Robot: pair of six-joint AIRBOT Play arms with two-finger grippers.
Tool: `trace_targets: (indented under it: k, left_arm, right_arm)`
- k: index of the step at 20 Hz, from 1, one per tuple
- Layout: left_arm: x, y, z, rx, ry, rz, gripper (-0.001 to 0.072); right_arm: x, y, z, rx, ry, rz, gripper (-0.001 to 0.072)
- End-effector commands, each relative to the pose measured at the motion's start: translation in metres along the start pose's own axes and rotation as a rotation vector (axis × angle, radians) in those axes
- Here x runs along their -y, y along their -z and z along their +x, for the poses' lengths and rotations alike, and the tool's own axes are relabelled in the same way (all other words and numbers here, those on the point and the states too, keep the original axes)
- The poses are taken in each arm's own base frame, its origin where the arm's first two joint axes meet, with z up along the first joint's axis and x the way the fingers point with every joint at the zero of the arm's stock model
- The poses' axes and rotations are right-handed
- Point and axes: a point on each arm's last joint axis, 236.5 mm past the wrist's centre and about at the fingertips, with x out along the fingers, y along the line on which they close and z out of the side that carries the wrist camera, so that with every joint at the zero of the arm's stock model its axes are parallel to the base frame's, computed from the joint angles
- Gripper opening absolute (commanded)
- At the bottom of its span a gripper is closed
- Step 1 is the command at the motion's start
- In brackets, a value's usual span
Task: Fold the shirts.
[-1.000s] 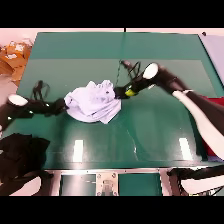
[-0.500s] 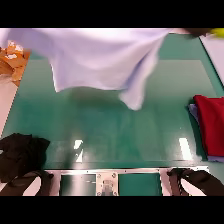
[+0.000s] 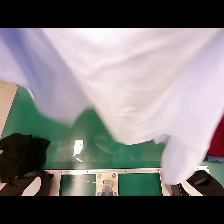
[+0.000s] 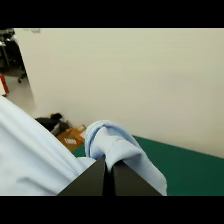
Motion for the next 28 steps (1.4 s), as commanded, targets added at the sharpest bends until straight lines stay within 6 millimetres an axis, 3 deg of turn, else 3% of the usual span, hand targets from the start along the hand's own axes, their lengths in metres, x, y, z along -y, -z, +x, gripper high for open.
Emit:
trace_targets:
  k: [1, 2, 5, 7, 9, 10, 11, 12, 13, 15, 16, 17, 19, 21, 23, 25, 28]
  left_arm:
    - [-0.052, 0.072, 0.062, -0.218, 0.001, -0.089, 0.0018]
    - [-0.067, 0.109, 0.087, -0.314, 0.022, -0.127, 0.0017]
    - [-0.1, 0.246, 0.166, -0.597, 0.099, -0.26, 0.0018]
    - [-0.115, 0.346, 0.21, -0.739, 0.111, -0.365, 0.0019]
    - [-0.127, 0.432, 0.236, -0.835, 0.091, -0.457, 0.002]
    - [-0.134, 0.462, 0.245, -0.857, 0.058, -0.512, 0.0125]
    - [-0.142, 0.48, 0.25, -0.862, 0.026, -0.554, 0.0496]
    - [-0.152, 0.485, 0.253, -0.847, -0.015, -0.593, 0.0665]
    - [-0.165, 0.479, 0.252, -0.825, -0.048, -0.621, 0.0668]
    - [-0.182, 0.455, 0.238, -0.829, -0.039, -0.619, 0.0668]
    - [-0.186, 0.442, 0.222, -0.871, -0.02, -0.634, 0.0626]
    - [-0.19, 0.434, 0.202, -0.924, -0.008, -0.664, 0.0427]
    - [-0.197, 0.43, 0.166, -1.007, 0.004, -0.697, 0.0023]
    - [-0.205, 0.425, 0.141, -1.048, 0.0, -0.72, 0.0017]
    - [-0.204, 0.418, 0.126, -1.08, -0.001, -0.7, 0.0017]
    - [-0.201, 0.419, 0.106, -1.129, -0.035, -0.66, 0.0017]
    - [-0.198, 0.419, 0.08, -1.177, -0.093, -0.62, 0.0017]
  right_arm:
    - [0.043, 0.078, 0.061, -0.193, 0.062, 0.054, 0.0018]
    - [0.061, 0.119, 0.086, -0.277, 0.084, 0.089, 0.0018]
    - [0.124, 0.252, 0.153, -0.458, 0.185, 0.19, 0.0018]
    - [0.162, 0.338, 0.179, -0.546, 0.259, 0.244, 0.0018]
    - [0.186, 0.42, 0.188, -0.676, 0.313, 0.352, 0.0019]
    - [0.197, 0.449, 0.188, -0.721, 0.345, 0.411, 0.0082]
    - [0.207, 0.464, 0.187, -0.738, 0.37, 0.455, 0.0255]
    - [0.22, 0.467, 0.186, -0.734, 0.392, 0.486, 0.0403]
    - [0.231, 0.461, 0.183, -0.724, 0.408, 0.505, 0.0451]
    - [0.249, 0.438, 0.157, -0.788, 0.418, 0.553, 0.0437]
    - [0.255, 0.431, 0.136, -0.841, 0.415, 0.566, 0.0365]
    - [0.26, 0.43, 0.109, -0.903, 0.414, 0.579, 0.031]
    - [0.257, 0.45, 0.056, -1.017, 0.446, 0.663, 0.0289]
    - [0.238, 0.489, 0.014, -1.089, 0.48, 0.766, 0.0294]
    - [0.199, 0.528, -0.006, -1.154, 0.435, 0.879, 0.0297]
    - [0.165, 0.553, -0.002, -1.146, 0.371, 0.953, 0.0296]
    - [0.132, 0.573, 0.018, -1.14, 0.318, 0.995, 0.0296]
